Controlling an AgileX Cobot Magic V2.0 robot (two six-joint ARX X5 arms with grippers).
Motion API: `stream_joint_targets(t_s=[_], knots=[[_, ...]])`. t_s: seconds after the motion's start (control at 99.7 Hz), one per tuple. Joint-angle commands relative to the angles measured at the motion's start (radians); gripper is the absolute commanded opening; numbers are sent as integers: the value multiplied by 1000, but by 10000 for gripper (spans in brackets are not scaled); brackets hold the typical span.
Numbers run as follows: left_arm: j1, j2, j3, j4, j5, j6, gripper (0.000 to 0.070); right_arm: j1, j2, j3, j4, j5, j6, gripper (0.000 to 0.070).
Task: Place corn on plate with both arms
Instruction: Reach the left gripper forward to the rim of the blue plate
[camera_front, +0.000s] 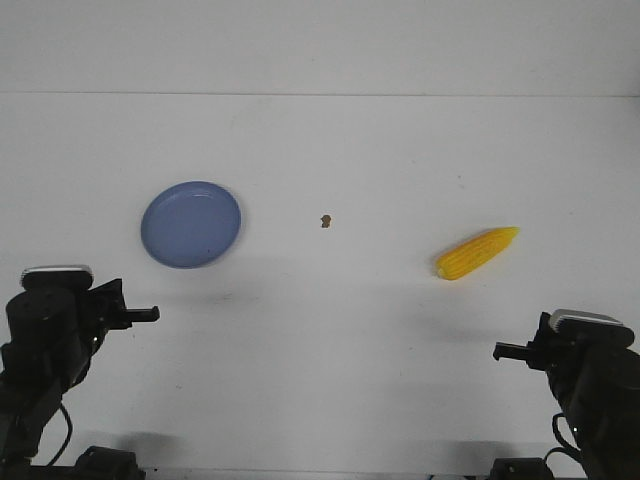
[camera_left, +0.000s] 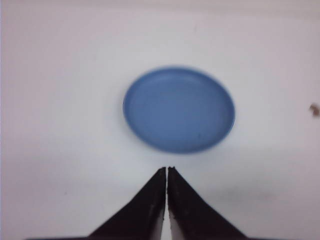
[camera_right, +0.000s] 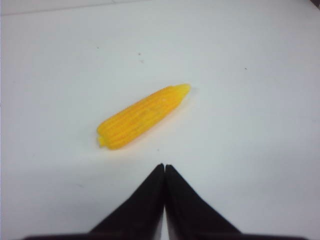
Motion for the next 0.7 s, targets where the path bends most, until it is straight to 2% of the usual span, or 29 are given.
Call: stream_joint_targets(t_s=[0.0,0.261,0.321,0.381,0.482,0.542,0.592,0.692], knots=[[-1,29,25,-2,-5,12,15,0,10,19,14,-3,-2,0],[-3,48,26,0,-4,11,16,0,0,19,7,-3,-4,0],[-3,44,26,0,-4,11,26,0,0,19,6,-3,-4,23],[-3,43,26,0,-4,11,93,0,0,19,0,-3,-4,117],[-3,37,26,0,-4,-8,316,0,0,19,-8,-3,-4,404],[-3,35,26,0,-4,-10,400,0,0,19,-12,-3,-4,532],[-3,33,26,0,-4,-11,429,0,0,19,-14,-3,-3,583],[-3,31,26,0,-4,-32,429,0,0,19,-13,-2,-3,588]])
